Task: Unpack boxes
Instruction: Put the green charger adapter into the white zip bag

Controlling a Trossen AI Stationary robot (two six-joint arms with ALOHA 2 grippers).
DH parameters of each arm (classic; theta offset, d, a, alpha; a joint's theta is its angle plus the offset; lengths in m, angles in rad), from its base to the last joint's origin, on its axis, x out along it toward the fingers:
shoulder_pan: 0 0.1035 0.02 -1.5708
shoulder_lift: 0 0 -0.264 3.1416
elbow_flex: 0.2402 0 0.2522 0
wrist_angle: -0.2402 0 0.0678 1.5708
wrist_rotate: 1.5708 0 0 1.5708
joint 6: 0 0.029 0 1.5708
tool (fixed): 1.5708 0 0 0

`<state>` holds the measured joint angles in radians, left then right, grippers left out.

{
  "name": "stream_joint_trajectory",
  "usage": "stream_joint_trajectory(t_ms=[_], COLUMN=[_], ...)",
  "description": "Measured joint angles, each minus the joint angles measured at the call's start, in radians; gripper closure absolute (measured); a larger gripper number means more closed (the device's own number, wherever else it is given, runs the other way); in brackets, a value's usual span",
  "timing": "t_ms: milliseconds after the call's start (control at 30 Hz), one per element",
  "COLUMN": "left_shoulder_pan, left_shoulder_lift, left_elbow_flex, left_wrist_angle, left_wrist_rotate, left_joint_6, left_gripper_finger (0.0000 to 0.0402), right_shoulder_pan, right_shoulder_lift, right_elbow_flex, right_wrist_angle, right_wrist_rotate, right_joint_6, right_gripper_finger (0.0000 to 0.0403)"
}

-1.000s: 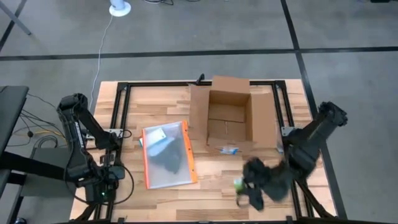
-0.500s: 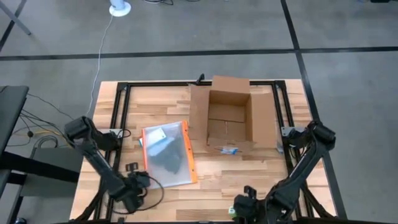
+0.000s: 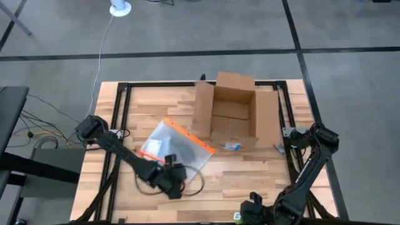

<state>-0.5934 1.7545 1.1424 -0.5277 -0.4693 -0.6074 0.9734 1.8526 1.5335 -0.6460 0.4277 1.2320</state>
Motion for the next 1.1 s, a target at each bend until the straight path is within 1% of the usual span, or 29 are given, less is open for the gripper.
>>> stream_joint_trajectory(t_ms=[33, 100, 200, 300, 400, 467, 500, 567, 633, 667, 700, 800, 900, 967, 1100], left_shoulder_pan=[0.011, 0.010, -0.035, -0.073, -0.114, -0.142, -0.155, -0.180, -0.197, -0.202, -0.205, -0.206, -0.222, -0.224, -0.222], left_shoulder_lift=[-0.004, -0.008, -0.006, -0.010, -0.006, -0.009, -0.009, -0.008, -0.010, -0.015, -0.022, -0.064, -0.130, -0.188, -0.314], left_elbow_flex=[0.030, 0.106, 0.231, 0.303, 0.355, 0.365, 0.359, 0.329, 0.285, 0.252, 0.215, 0.085, -0.033, -0.072, -0.113], left_wrist_angle=[-0.042, -0.179, -0.407, -0.548, -0.729, -0.853, -0.919, -1.014, -1.026, -1.004, -0.974, -0.825, -0.754, -0.764, -0.773], left_wrist_rotate=[0.008, 0.021, 0.019, -0.003, -0.003, -0.022, -0.049, -0.143, -0.232, -0.249, -0.246, -0.170, -0.140, -0.139, -0.187], left_joint_6=[0.004, 0.004, 0.026, 0.037, 0.004, -0.046, -0.074, -0.137, -0.176, -0.178, -0.169, -0.109, -0.125, -0.171, -0.204], left_gripper_finger=[0.0265, 0.0265, 0.0265, 0.0265, 0.0265, 0.0265, 0.0265, 0.0265, 0.0265, 0.0265, 0.0265, 0.0265, 0.0265, 0.0265, 0.0265], right_shoulder_pan=[0.005, 0.010, 0.007, -0.020, -0.078, -0.120, -0.145, -0.193, -0.257, -0.283, -0.315, -0.388, -0.432, -0.455, -0.487], right_shoulder_lift=[0.000, 0.000, 0.002, 0.001, 0.002, 0.002, 0.011, 0.026, 0.056, 0.074, 0.097, 0.173, 0.253, 0.304, 0.418], right_elbow_flex=[0.000, 0.000, 0.000, 0.000, 0.000, 0.000, 0.000, -0.002, -0.006, -0.007, -0.007, -0.007, -0.006, 0.004, 0.053], right_wrist_angle=[0.000, 0.003, -0.001, 0.000, 0.009, 0.041, 0.069, 0.145, 0.269, 0.344, 0.412, 0.642, 0.813, 0.859, 0.954], right_wrist_rotate=[0.002, 0.007, 0.021, 0.041, 0.049, 0.051, 0.049, 0.038, 0.008, 0.001, -0.024, -0.101, -0.126, -0.129, -0.137], right_joint_6=[0.009, 0.033, 0.027, 0.001, -0.042, -0.081, -0.107, -0.172, -0.233, -0.262, -0.285, -0.309, -0.255, -0.210, -0.078], right_gripper_finger=[0.0271, 0.0271, 0.0271, 0.0271, 0.0271, 0.0271, 0.0271, 0.0271, 0.0271, 0.0271, 0.0271, 0.0271, 0.0271, 0.0271, 0.0271])
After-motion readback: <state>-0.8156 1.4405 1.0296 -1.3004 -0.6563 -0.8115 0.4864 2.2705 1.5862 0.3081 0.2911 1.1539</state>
